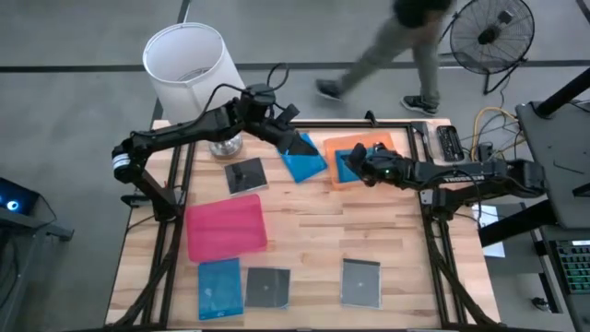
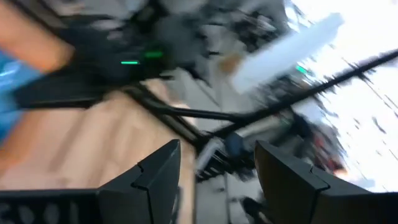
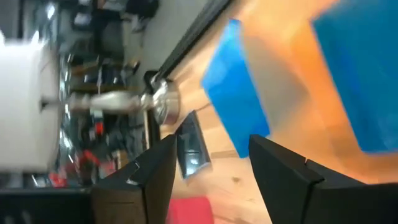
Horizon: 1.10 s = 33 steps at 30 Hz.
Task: Pick & place jewel cases by type
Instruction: Put the top blue CD case into the orange bin
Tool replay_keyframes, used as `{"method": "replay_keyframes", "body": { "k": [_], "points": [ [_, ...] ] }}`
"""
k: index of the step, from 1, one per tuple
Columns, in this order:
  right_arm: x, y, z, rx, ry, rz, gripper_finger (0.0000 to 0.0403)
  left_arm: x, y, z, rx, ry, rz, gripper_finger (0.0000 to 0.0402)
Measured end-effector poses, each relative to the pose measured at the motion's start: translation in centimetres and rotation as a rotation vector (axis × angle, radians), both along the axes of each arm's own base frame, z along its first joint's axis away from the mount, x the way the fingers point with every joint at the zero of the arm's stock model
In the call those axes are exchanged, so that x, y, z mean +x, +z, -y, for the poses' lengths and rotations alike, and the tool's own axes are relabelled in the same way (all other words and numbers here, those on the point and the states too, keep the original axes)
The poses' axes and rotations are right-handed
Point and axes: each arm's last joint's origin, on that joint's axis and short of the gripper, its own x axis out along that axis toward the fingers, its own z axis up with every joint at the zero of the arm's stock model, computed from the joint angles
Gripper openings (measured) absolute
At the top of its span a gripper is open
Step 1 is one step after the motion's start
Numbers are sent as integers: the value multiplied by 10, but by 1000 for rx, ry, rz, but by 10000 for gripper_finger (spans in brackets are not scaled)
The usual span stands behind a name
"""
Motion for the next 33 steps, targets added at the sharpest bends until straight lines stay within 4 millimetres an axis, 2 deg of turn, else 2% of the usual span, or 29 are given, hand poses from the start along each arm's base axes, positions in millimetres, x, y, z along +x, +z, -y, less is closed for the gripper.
{"method": "replay_keyframes", "body": {
  "k": [10,16,22,27,33],
  "points": [
    [-11,41,-20,-365,233,-21,191,-8,-26,-14,88,557,-320,188],
    [-23,53,-30,-471,337,-22,191,-11,-47,-20,6,833,-387,188],
    [-28,58,-35,-561,504,-5,192,-14,-93,-20,-159,946,-458,188],
    [-30,60,-38,-601,592,12,190,-14,-130,-15,-307,1002,-418,188],
    [-30,61,-39,-601,651,33,190,-16,-159,-2,-399,1050,-412,188]
  ]
}}
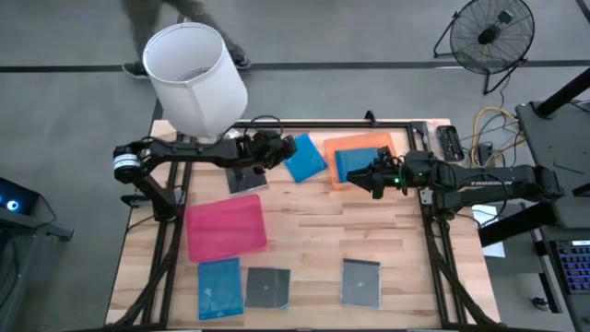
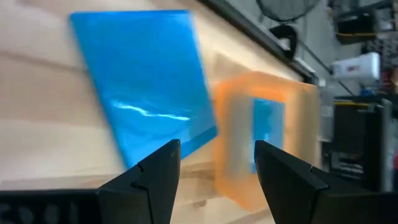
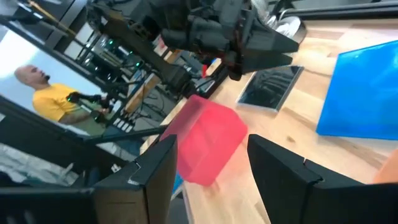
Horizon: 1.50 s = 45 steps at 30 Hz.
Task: Pick & place jewel cases by type
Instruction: Put the top blue CD case into the orange bin
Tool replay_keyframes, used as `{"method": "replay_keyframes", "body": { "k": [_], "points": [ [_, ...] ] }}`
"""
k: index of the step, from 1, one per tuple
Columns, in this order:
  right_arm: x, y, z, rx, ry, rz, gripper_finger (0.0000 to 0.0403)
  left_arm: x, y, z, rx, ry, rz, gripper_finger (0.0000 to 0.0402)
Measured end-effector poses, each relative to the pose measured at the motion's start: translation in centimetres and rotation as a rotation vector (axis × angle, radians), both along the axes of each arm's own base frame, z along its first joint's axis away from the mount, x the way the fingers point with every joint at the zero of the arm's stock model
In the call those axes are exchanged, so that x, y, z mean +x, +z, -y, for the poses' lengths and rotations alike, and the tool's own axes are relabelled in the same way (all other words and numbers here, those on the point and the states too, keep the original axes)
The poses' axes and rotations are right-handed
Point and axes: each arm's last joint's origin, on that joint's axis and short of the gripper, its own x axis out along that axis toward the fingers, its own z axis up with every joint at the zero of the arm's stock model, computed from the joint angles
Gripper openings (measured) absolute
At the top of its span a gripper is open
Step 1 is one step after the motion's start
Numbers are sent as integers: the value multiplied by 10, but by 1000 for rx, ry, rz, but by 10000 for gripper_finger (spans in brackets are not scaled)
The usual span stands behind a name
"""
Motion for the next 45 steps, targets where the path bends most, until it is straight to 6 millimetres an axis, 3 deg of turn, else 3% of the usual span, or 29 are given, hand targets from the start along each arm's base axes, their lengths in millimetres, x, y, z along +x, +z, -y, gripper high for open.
{"method": "replay_keyframes", "body": {
  "k": [11,24,32,45],
  "points": [
    [0,0,0,-12,12,0,187,0,-15,20,2,99,-29,188],
    [-2,2,-1,-8,40,10,182,43,-53,22,-92,81,-95,186],
    [-2,2,-1,-19,42,14,185,58,-72,19,-127,68,-170,186],
    [-3,-1,-1,-42,47,-20,185,66,-61,11,-34,94,-177,186]
  ]
}}
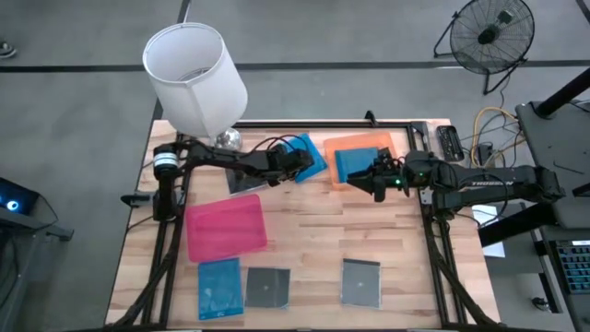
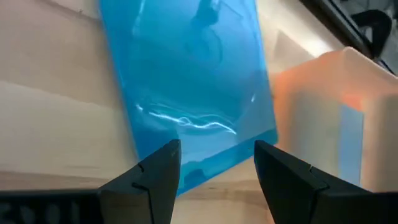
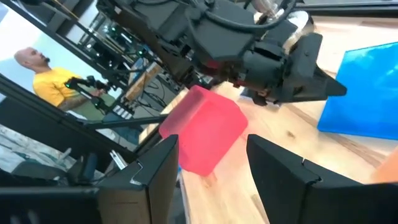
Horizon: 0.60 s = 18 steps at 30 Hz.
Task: Pick & place jewel cases by type
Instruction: Put the top blue CD case into the orange bin
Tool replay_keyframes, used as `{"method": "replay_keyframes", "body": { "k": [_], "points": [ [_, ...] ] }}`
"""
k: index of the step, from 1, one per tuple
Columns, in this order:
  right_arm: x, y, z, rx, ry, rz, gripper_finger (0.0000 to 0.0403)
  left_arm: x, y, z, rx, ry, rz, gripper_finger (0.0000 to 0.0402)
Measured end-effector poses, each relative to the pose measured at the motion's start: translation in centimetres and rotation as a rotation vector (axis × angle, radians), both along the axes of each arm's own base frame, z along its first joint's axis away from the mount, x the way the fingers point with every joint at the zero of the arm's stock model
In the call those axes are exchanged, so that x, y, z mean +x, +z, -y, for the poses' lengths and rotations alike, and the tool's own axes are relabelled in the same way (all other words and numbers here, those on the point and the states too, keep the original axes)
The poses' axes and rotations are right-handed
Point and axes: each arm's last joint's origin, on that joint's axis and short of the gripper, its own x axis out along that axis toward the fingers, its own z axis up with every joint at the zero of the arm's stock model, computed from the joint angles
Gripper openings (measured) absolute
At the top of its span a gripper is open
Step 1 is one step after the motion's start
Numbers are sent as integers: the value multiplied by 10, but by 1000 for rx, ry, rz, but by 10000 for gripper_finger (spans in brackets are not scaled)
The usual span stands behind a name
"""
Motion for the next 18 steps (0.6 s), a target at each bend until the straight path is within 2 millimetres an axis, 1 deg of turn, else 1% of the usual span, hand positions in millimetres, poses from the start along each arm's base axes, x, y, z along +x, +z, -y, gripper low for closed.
{"method": "replay_keyframes", "body": {
  "k": [5,10,14,18],
  "points": [
    [0,0,0,-6,1,-2,185,8,-16,-3,-30,-38,-28,186],
    [0,0,0,-5,1,-1,185,19,-24,-3,-82,-112,-19,186],
    [0,0,0,-4,1,0,185,20,-23,6,-104,-155,-51,186],
    [0,0,0,-4,1,0,185,13,-17,15,-127,-187,-98,186]
  ]
}}
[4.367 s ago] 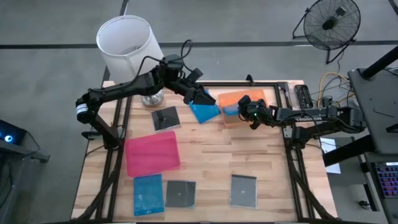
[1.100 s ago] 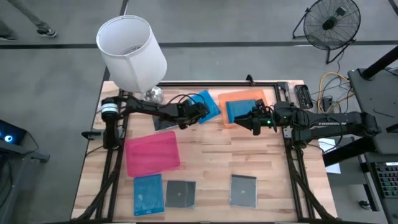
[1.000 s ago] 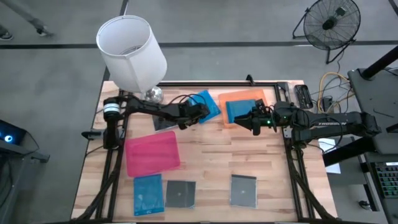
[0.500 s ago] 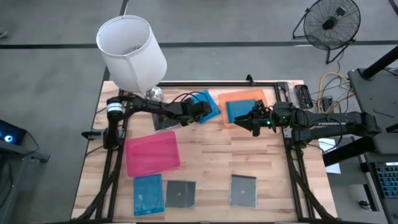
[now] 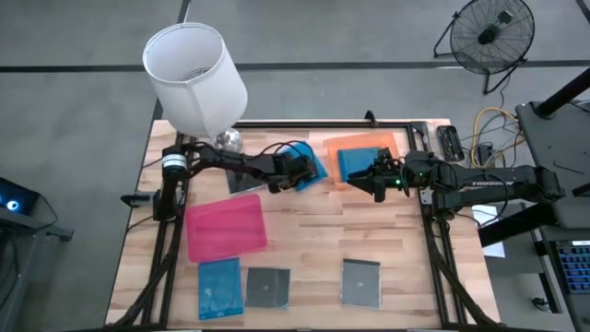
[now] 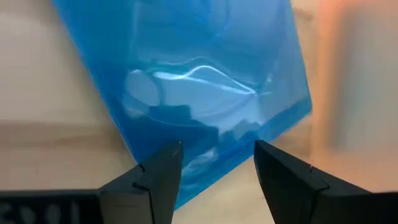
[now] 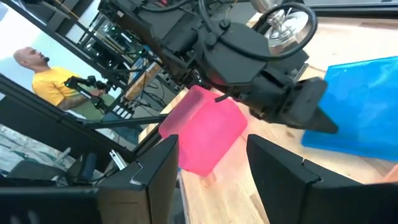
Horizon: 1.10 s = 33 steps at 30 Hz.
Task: Pick & place jewel cases by type
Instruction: Put the top blue CD case into the orange bin
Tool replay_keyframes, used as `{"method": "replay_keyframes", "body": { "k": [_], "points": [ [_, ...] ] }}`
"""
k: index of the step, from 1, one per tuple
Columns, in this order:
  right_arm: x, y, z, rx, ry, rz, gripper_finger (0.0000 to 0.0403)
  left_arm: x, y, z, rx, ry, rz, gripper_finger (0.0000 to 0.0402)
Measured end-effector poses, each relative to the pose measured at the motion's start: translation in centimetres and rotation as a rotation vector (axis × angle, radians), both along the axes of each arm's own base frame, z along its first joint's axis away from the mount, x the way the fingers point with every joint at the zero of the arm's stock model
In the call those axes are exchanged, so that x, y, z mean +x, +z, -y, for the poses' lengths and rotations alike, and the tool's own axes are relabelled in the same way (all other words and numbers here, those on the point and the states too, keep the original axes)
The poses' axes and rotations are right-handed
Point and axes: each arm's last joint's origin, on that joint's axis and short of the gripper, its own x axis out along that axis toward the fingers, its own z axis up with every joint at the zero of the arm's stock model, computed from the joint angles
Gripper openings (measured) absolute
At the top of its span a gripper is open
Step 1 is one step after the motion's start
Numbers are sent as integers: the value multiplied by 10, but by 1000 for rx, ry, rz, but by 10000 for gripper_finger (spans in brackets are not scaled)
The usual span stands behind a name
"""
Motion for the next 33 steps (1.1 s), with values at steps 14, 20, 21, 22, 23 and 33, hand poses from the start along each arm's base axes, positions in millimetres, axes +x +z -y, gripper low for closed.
{"method": "replay_keyframes", "body": {
  "k": [14,20,21,22,23,33],
  "points": [
    [0,0,0,-4,-10,2,185,3,1,40,-24,-110,-19,186],
    [0,0,0,3,-11,2,185,5,1,63,-35,-145,-13,186],
    [0,0,0,4,-11,2,185,5,1,67,-35,-154,-13,186],
    [0,0,0,5,-12,1,185,5,1,71,-35,-164,-14,186],
    [0,0,0,13,-14,1,185,6,1,75,-36,-173,-13,186],
    [0,-6,-6,275,-48,-41,178,7,5,120,-38,-287,3,186]
  ]
}}
